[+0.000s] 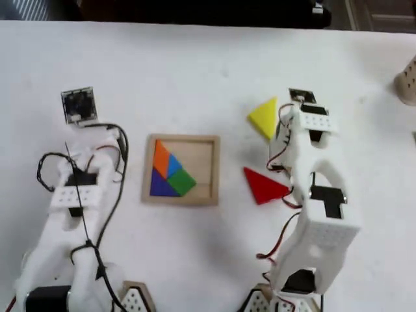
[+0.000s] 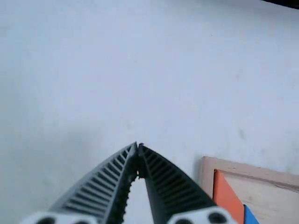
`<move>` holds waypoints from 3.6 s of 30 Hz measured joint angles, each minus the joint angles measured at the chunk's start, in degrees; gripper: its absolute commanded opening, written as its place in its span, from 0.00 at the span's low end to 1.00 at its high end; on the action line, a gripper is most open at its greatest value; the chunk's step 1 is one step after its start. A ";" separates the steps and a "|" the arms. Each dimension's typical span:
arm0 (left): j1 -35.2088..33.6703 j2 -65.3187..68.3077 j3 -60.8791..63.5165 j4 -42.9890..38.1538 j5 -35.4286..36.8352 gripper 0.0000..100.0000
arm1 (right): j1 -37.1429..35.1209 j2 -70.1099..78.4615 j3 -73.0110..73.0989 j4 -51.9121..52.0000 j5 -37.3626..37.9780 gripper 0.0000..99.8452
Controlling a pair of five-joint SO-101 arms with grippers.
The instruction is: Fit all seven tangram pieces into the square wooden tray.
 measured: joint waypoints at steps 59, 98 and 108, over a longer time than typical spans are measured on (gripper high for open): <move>4.40 19.52 -9.32 -0.35 0.18 0.03 | 0.35 -3.25 5.71 -3.52 15.56 0.17; 4.40 19.52 -9.32 -0.35 0.18 0.03 | 5.27 -4.57 6.95 -3.96 5.98 0.11; 4.40 19.52 -9.32 -0.35 0.18 0.03 | 5.27 -11.08 13.45 -5.36 3.60 0.11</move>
